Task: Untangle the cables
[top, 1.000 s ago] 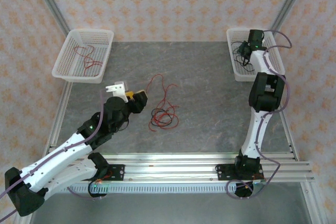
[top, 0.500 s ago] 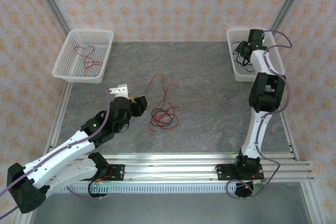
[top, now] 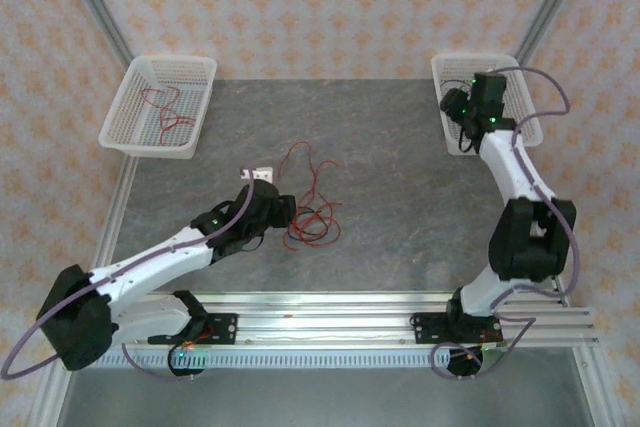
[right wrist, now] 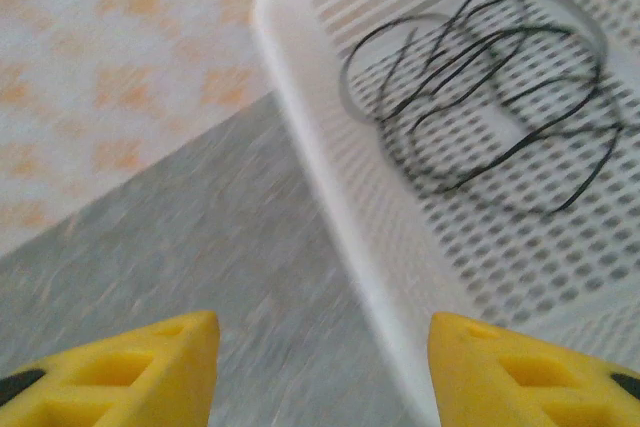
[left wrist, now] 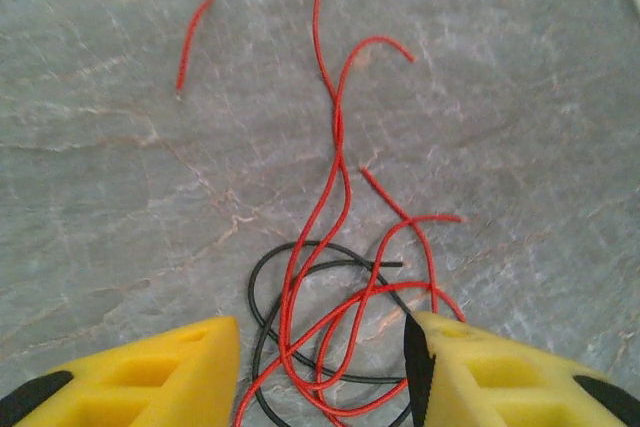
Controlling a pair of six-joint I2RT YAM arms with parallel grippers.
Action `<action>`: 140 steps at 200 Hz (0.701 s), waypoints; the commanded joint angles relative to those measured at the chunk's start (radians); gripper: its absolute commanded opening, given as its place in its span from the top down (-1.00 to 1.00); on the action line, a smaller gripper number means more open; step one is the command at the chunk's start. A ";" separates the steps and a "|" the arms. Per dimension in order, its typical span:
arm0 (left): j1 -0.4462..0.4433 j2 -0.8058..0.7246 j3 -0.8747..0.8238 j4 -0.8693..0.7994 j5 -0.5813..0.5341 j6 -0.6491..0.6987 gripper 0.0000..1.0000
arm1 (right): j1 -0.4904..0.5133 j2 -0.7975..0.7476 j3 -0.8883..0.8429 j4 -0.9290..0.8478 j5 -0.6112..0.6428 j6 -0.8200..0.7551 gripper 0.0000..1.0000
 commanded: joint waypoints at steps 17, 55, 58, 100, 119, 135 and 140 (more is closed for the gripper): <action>0.050 0.147 0.067 0.050 0.166 0.103 0.01 | 0.048 -0.178 -0.225 0.059 -0.092 -0.025 -0.14; 0.123 0.270 0.121 0.051 0.260 0.204 0.00 | 0.051 -0.270 -0.338 0.026 -0.194 -0.044 -0.13; 0.129 0.279 0.126 0.051 0.266 0.213 0.00 | 0.052 -0.277 -0.346 0.025 -0.200 -0.043 -0.13; 0.159 0.415 0.215 0.047 0.319 0.300 0.02 | 0.065 -0.373 -0.431 0.019 -0.246 -0.021 -0.13; 0.159 0.475 0.262 0.028 0.298 0.321 0.04 | 0.066 -0.393 -0.445 0.012 -0.247 -0.016 -0.13; 0.159 0.516 0.297 0.008 0.266 0.334 0.06 | 0.066 -0.428 -0.451 0.002 -0.247 -0.013 -0.13; 0.159 0.525 0.307 0.003 0.255 0.338 0.06 | 0.066 -0.434 -0.454 0.001 -0.247 -0.012 -0.13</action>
